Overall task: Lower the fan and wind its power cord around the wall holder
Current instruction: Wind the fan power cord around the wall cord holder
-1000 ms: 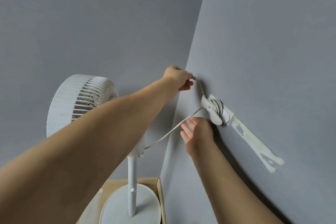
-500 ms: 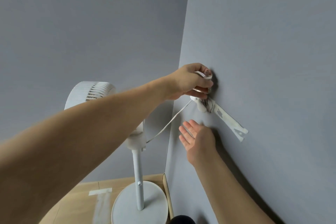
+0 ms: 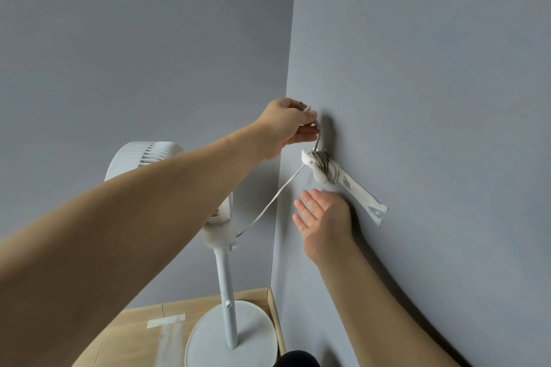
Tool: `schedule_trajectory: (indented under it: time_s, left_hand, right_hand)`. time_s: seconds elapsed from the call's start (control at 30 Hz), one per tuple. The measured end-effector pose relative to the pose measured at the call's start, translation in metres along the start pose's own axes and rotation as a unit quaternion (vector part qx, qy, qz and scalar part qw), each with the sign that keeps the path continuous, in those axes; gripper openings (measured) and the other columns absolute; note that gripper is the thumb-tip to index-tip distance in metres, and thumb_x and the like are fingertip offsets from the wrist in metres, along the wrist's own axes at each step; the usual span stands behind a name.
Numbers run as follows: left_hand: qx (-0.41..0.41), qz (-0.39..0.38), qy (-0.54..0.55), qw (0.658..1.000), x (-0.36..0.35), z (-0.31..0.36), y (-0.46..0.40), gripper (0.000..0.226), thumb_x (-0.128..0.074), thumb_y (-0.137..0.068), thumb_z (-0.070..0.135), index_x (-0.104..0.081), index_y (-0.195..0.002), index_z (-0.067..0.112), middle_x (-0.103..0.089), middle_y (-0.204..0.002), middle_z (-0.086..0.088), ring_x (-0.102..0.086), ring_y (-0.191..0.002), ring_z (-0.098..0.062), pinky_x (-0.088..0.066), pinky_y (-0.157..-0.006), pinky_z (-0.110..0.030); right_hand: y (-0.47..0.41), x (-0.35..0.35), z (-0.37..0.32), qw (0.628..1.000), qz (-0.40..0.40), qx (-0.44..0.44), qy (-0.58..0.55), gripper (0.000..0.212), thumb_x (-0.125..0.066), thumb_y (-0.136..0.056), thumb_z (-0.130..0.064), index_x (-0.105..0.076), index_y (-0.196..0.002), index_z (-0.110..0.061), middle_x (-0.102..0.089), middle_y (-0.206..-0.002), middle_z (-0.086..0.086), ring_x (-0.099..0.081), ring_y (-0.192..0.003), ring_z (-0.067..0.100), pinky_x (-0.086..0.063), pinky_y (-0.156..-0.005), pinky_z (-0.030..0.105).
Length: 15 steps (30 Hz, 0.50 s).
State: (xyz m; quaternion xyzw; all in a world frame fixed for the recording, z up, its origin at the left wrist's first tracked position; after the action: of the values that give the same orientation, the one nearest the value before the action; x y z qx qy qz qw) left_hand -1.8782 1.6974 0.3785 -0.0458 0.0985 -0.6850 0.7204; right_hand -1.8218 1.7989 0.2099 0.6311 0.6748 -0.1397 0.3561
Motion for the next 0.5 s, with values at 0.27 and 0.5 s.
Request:
schedule_trajectory:
  time_s: [0.27,0.5]
  left_hand:
    - [0.043,0.130,0.036,0.990,0.027,-0.001,-0.016,0.013,-0.060,-0.092,0.001,-0.055,-0.080,0.002,-0.057,-0.072,-0.011,-0.063,-0.061,-0.023,-0.062,-0.066,-0.034]
    - [0.052,0.124,0.019,0.991,0.024,0.002,-0.025,0.009,-0.061,-0.091,0.001,-0.056,-0.083,0.001,-0.059,-0.073,-0.011,-0.063,-0.060,-0.022,-0.062,-0.063,-0.033]
  right_hand:
    - [0.002,-0.037,-0.023,0.998,0.033,0.014,0.057,0.051,-0.064,-0.076,-0.049,-0.057,-0.120,-0.025,-0.057,-0.124,0.001,-0.058,-0.112,0.018,-0.042,-0.100,0.037]
    - [-0.012,-0.053,-0.030,0.993,0.116,0.006,-0.029,0.046,-0.066,-0.084,-0.046,-0.059,-0.122,-0.022,-0.055,-0.121,-0.005,-0.054,-0.112,0.014,-0.038,-0.103,0.030]
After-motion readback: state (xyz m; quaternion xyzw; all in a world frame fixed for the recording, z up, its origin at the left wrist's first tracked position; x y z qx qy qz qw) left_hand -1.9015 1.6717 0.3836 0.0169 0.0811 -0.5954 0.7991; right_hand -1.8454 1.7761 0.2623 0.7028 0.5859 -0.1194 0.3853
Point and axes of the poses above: each hand's wrist, its own y-axis away from the middle knuckle, its own x-axis out of the back of the hand, z = x × y, the point moved 10 cm from there along -y, towards the middle knuckle
